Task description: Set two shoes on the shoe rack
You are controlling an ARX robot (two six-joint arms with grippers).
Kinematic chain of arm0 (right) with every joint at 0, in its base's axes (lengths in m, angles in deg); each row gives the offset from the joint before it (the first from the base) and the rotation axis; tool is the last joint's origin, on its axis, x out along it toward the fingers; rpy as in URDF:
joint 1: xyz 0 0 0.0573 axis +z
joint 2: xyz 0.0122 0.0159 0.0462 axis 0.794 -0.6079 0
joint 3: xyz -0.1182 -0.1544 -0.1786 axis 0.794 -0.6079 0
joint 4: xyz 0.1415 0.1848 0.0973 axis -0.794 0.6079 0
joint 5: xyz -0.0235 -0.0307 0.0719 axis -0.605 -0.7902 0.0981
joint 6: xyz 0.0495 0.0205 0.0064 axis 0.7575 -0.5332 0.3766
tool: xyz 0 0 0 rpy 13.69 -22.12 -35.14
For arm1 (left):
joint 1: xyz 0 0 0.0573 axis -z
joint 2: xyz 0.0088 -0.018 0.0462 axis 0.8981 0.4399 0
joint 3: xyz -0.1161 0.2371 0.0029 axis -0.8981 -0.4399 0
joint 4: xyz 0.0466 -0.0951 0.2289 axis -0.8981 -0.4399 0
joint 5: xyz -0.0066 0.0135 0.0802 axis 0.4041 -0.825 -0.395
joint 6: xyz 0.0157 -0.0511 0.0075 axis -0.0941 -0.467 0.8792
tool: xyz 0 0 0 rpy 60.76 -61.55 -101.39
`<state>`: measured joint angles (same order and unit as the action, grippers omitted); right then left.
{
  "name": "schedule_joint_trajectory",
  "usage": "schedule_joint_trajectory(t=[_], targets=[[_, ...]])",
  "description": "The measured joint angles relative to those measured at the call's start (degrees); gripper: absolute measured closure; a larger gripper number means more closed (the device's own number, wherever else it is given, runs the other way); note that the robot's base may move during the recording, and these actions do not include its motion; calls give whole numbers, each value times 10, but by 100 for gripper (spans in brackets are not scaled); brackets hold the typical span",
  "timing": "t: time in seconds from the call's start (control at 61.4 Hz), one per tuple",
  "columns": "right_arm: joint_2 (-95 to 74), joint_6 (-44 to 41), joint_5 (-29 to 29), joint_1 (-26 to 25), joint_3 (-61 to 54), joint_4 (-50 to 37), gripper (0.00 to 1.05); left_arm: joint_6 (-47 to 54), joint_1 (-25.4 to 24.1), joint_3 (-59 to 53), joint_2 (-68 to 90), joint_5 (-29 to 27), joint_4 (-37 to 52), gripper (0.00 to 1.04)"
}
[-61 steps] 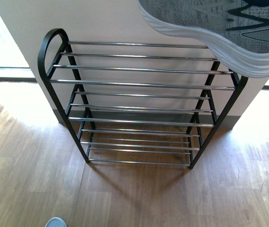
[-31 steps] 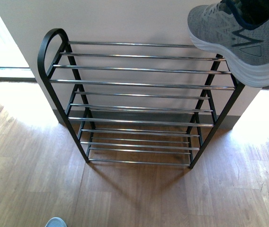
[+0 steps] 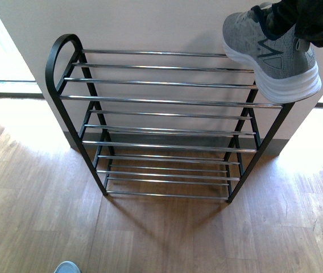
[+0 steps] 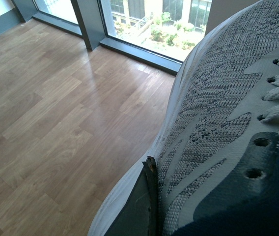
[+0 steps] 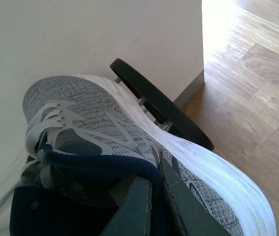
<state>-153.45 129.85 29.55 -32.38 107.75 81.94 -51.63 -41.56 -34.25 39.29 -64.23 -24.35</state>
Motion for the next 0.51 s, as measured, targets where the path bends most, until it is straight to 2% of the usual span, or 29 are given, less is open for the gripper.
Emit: schedule_joint_trajectory(t=[0.244, 0.505], targets=[[-32, -2, -21, -1, 7, -16, 103, 0, 0, 0, 0, 0, 0, 103], [-37, -13, -7, -9, -11, -54, 103, 0, 0, 0, 0, 0, 0, 103]])
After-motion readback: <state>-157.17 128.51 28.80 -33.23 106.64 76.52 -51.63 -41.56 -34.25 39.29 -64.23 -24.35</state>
